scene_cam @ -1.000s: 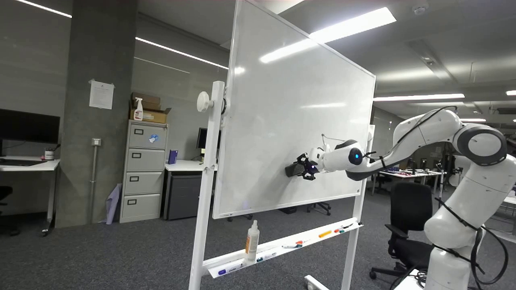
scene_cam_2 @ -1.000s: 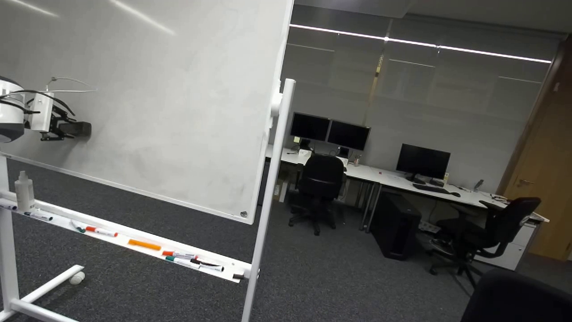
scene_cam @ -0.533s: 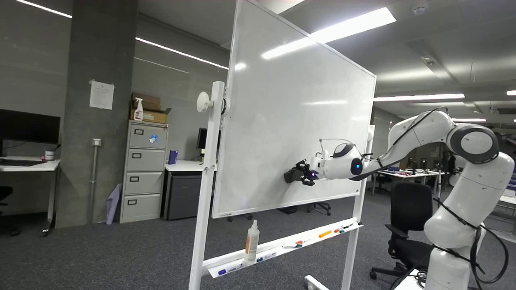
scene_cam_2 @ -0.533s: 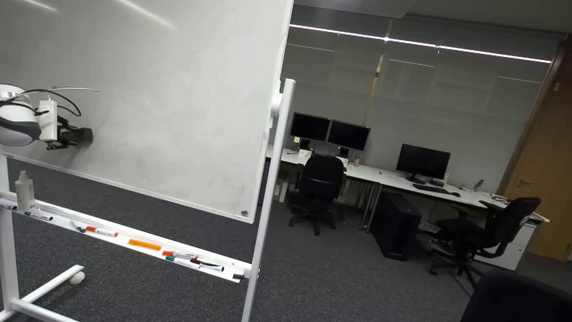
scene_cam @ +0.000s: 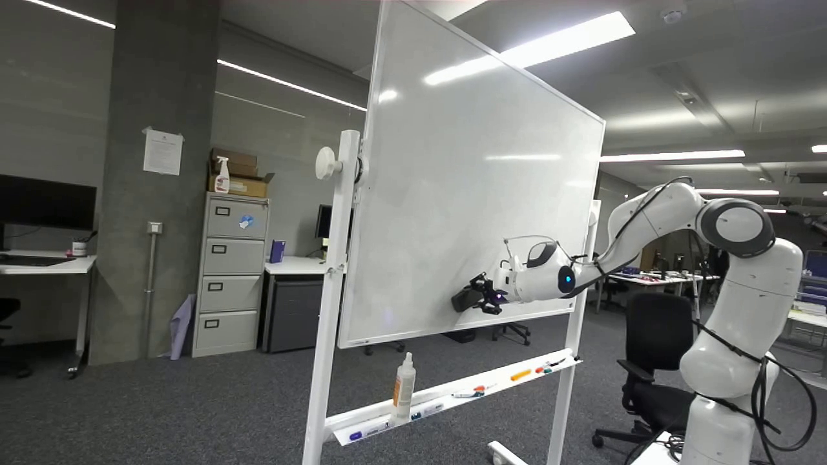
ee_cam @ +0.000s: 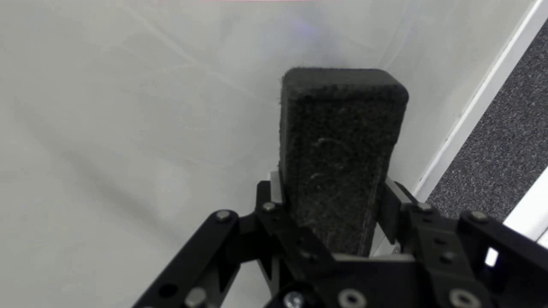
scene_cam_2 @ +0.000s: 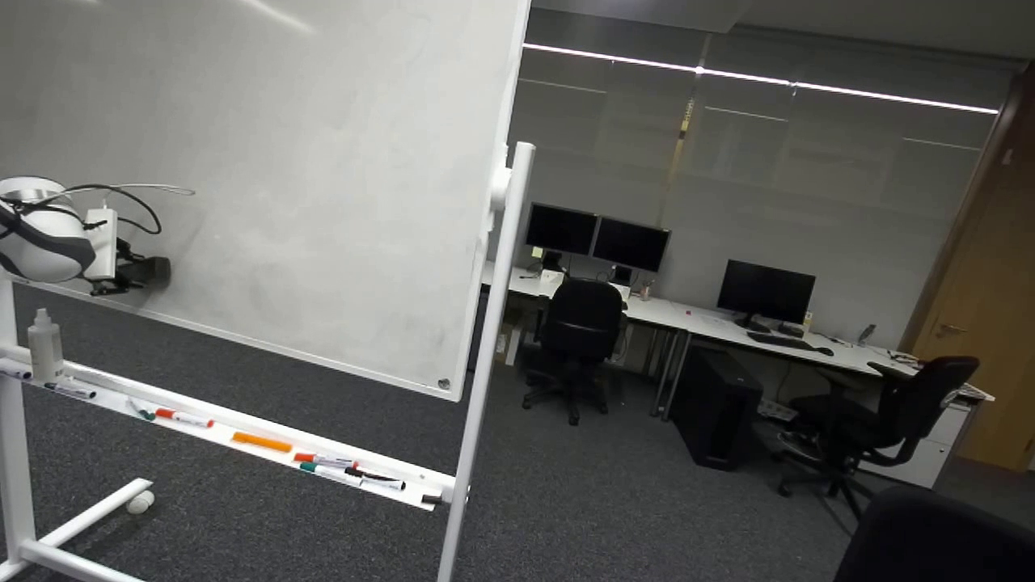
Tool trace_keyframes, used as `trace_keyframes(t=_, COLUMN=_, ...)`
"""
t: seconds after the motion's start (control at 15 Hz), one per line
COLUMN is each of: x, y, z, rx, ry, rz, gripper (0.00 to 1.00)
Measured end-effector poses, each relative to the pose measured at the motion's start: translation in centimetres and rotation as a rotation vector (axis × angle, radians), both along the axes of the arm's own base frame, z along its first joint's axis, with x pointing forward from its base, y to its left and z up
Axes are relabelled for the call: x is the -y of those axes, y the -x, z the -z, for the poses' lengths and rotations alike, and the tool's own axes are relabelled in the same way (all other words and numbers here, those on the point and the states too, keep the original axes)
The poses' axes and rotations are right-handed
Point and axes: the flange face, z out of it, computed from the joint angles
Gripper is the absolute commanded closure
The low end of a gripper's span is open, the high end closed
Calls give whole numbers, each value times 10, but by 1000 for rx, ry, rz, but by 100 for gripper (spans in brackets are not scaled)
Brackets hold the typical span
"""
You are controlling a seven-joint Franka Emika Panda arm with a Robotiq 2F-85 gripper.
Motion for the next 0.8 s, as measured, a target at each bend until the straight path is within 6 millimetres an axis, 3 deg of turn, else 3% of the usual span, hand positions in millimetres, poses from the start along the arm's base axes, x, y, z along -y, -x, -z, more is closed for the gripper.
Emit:
trace_keyframes(t=0.6, x=-3, y=-2, z=-4, rx=-24, ry=-1, rz=16, gripper=70)
trace_keyframes(t=0.8, x=-5, y=-1, z=-25, rx=-17, ry=10, rz=28, gripper=70)
